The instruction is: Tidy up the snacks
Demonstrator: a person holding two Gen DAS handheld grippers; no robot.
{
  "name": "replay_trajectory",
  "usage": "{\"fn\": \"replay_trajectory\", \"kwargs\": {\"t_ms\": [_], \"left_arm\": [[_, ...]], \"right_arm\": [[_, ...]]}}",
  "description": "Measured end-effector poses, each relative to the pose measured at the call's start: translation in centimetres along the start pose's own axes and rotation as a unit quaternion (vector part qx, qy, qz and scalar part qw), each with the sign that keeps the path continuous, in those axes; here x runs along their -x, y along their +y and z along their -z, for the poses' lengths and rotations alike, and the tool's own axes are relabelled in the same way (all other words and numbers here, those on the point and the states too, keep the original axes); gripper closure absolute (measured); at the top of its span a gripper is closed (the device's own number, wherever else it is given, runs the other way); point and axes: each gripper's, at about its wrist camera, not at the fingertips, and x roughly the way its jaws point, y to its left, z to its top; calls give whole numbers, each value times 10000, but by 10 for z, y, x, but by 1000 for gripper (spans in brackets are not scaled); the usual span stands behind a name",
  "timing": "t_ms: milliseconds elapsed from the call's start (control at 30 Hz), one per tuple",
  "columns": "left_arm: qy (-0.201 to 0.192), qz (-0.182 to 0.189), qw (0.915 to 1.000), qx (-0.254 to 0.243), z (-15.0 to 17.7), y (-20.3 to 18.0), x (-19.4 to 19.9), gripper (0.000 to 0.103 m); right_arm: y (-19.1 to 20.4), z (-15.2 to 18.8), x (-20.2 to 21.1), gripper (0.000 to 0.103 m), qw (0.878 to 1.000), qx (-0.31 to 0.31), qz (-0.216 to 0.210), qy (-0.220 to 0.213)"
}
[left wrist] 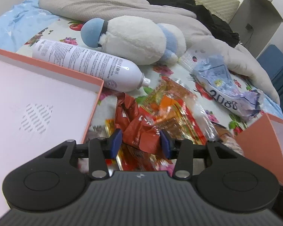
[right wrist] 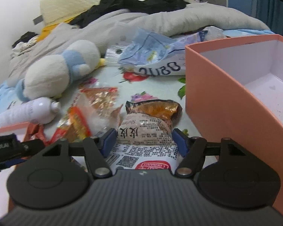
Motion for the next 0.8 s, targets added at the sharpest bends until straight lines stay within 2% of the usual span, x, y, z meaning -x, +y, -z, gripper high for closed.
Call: {"fn": "replay_trajectory", "kwargs": {"t_ms": [200,233,267,500,800], "left_arm": [[39,82,10000,7,22,-5,35,58],[61,85,9999,1,26,-5,40,70],[108,99,9999,-2,32,-4,45,73],[289,60,9996,-8,76,-3,81,73],[530,151,9985,0,139,-1,126,74]], "right_arm": [[-4,8,29,41,9998,180,-113,69],[-5,11,35,45,9996,218,-151,109],[-6,14,40,87,9994,257,-196,156],[-24,50,72,90,9969,293,-431,595],[-42,90,120,91,9942,490,-573,760]]}}
